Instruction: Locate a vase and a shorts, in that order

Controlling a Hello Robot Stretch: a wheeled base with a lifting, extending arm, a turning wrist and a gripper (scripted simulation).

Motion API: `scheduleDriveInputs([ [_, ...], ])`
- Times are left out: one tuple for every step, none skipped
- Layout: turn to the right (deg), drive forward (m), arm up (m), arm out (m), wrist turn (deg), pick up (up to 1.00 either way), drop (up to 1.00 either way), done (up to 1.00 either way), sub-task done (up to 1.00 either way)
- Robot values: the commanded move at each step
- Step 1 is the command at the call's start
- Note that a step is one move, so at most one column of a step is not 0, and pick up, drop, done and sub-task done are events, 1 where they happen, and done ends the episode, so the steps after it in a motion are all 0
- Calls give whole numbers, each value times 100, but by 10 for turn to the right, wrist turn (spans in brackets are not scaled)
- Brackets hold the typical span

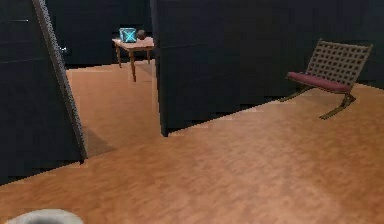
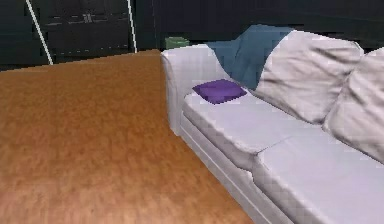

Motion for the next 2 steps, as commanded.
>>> scheduleDriveInputs([
  [0, 65, 0, 0, 0, 0, 0, 0, 0],
  [-270, 0, 0, 0, 0, 0, 0, 0, 0],
])
